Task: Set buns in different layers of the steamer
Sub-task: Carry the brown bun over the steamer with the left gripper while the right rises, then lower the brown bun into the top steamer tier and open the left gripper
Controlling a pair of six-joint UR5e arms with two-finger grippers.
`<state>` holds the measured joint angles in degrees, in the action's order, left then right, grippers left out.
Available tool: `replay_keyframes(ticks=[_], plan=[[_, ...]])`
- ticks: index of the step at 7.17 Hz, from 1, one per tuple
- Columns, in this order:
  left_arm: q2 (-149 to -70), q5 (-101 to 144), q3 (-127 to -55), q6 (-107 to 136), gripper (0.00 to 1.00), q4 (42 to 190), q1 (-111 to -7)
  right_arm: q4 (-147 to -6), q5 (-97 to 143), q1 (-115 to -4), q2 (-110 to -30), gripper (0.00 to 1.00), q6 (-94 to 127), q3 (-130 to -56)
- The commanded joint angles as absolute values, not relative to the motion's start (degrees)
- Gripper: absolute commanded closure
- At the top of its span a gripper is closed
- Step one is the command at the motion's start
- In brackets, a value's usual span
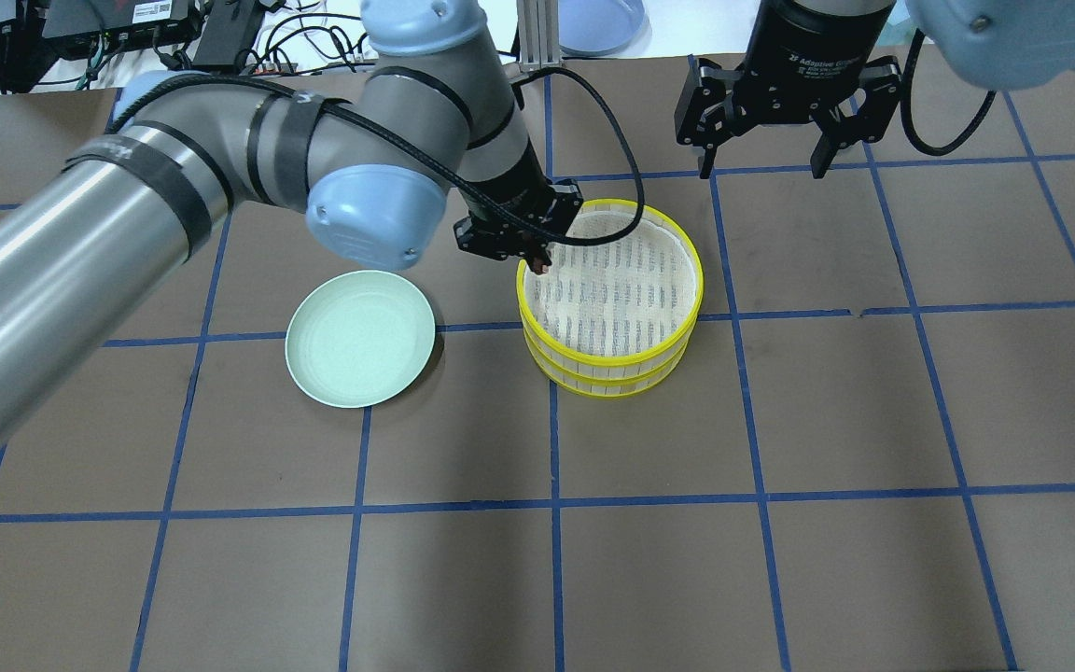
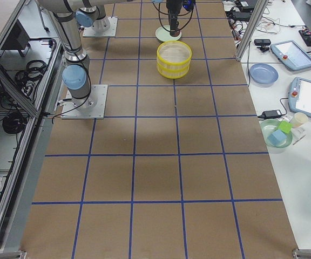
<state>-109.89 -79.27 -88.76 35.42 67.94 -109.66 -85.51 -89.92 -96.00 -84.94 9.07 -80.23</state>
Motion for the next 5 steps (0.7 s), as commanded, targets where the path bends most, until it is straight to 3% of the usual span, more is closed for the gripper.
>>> replay_keyframes(ticks=[1,2,3,5], plan=[[-114.42,-78.66,-88.86,40.07,1.0,63.48,-112.14,-85.52,-90.61,-95.89,-85.69,0.0,8.79,-81.73],[-115.39,-78.66,-88.86,40.6,0.8,62.76,-112.58,-87.08,-90.53,-95.89,-86.82,0.0,8.79,-84.09],[-115.66,-79.01,-89.12,41.74,0.06,62.67,-113.63,-89.19,-90.53,-95.89,-87.44,0.0,8.88,-85.68],[-115.58,-78.84,-89.03,43.33,0.0,62.14,-113.91,-89.21,-90.7,-95.8,-87.54,0.0,8.7,-85.69]])
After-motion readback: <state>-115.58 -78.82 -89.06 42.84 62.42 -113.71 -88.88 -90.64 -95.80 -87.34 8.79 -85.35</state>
